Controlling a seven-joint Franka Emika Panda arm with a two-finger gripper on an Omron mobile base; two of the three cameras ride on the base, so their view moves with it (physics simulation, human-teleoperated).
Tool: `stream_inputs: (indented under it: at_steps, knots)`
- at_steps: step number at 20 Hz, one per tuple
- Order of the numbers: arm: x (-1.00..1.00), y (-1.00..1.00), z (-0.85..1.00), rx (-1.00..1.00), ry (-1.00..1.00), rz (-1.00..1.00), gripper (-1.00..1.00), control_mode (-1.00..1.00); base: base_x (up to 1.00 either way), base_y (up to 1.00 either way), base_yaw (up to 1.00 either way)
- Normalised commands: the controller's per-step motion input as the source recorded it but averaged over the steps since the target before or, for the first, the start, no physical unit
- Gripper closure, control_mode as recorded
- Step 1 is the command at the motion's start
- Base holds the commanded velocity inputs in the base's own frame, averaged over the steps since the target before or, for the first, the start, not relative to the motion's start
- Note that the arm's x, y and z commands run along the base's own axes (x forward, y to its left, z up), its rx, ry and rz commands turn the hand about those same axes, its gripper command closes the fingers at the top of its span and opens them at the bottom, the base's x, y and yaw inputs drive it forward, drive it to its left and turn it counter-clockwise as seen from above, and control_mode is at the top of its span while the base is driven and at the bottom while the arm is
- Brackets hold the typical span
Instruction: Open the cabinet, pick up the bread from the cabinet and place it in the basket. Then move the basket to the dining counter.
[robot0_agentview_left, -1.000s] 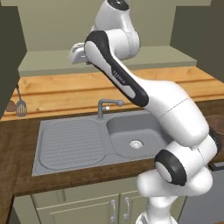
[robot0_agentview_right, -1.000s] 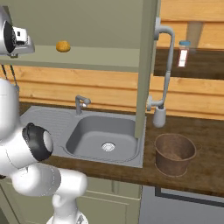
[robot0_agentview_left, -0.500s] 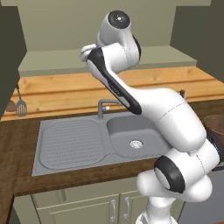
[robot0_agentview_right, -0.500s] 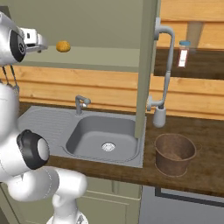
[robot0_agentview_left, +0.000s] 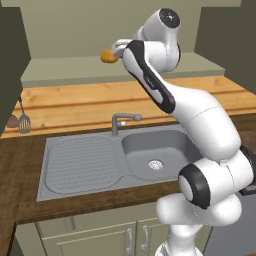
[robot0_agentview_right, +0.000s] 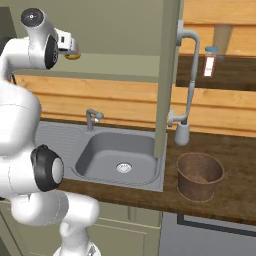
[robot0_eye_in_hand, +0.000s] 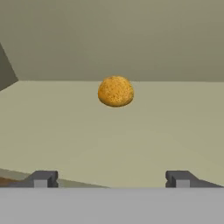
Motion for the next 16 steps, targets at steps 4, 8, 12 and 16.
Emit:
stream_inputs:
  at_steps: [4, 8, 12, 16]
  knots:
    - [0.46, -0.26, 0.0, 0.11, -0.02, 0.0, -1.0, -1.0, 0.0, 0.0, 0.0]
    - [0.5, 0.0, 0.0, 0.01, 0.0, 0.0, -1.0, -1.0, 0.0, 0.0, 0.0]
    - [0.3, 0.0, 0.0, 0.0, 0.0, 0.01, -1.0, -1.0, 0.0, 0.0, 0.0]
    - [0.18, 0.03, 0.0, 0.0, 0.0, 0.04, -1.0, -1.0, 0.0, 0.0, 0.0]
